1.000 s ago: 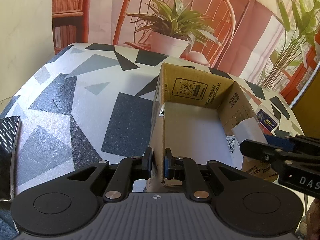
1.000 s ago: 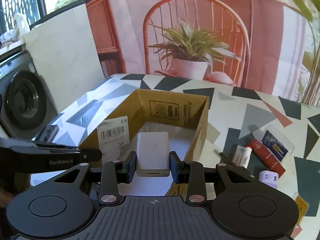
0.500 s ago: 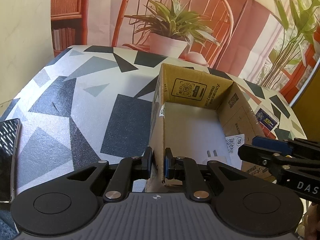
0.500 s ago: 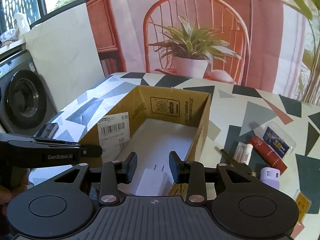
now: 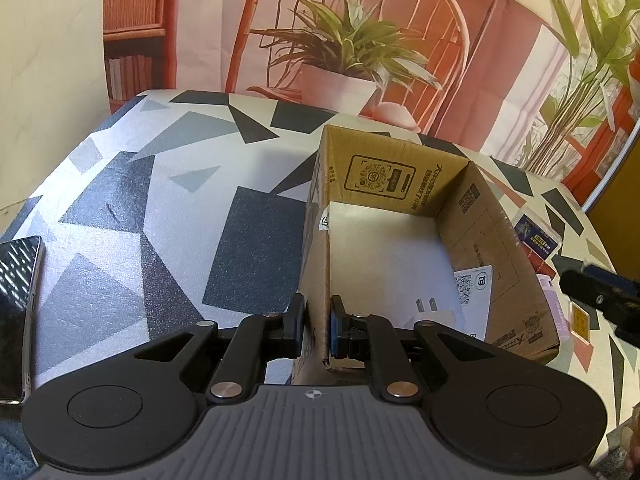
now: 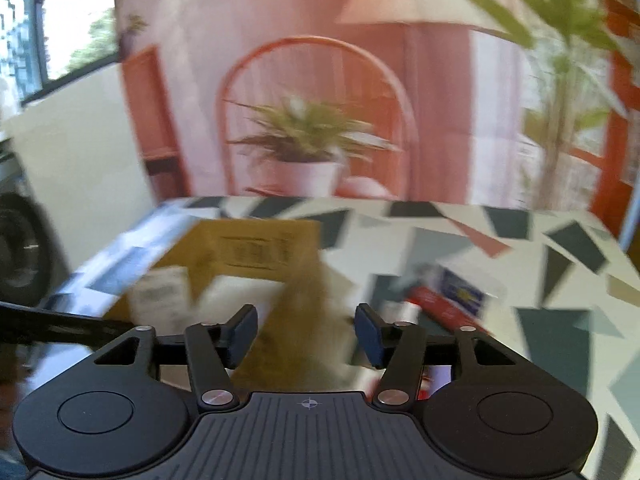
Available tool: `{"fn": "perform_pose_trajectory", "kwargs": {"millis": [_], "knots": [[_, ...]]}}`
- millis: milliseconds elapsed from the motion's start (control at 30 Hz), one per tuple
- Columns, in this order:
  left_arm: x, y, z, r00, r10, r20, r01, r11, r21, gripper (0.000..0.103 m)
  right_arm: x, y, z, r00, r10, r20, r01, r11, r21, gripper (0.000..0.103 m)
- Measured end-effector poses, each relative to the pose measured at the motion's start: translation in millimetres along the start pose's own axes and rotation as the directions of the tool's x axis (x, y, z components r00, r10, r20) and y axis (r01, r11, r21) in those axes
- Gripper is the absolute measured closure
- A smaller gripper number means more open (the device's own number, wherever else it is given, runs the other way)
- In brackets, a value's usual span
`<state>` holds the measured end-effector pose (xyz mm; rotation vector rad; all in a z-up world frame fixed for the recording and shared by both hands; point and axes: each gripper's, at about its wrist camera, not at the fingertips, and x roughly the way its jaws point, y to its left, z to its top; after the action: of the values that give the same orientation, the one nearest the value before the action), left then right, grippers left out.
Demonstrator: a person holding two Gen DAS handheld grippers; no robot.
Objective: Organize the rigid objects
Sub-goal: 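Move the right gripper back and grasp the lavender power bank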
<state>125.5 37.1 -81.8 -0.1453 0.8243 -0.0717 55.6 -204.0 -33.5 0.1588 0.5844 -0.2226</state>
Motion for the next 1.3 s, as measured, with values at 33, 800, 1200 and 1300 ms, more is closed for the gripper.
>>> {"fn": "perform_pose_trajectory", "kwargs": {"millis": [33,800,1200,1300], "knots": [[0,0,0,1.0,0.0,0.001,0.0,1.0,0.001,0.09,2,-7,-4,1.0,-0.03,-0.009,0.03,1.0,0.004,0.05],[-1,-1,-2,1.0,0.013,0.002,-0.013,1.0,0.013,0.09,49,-74,-56,0.97,-0.228,-0.088,0.235,0.969,0.076,0.06],[-1,-1,-2,1.0,0.012,0.002,-0.012,1.0,0.013,0.09,51,-73,-61,0.961,-0.242,-0.133,0.253,0.964,0.08,0.066],[-1,0,-2,1.0,0.013,0.002,-0.013,1.0,0.013,0.09,46,-69,-63,0.959,-0.243,-0.145,0.258,0.962,0.089,0.066]]}}
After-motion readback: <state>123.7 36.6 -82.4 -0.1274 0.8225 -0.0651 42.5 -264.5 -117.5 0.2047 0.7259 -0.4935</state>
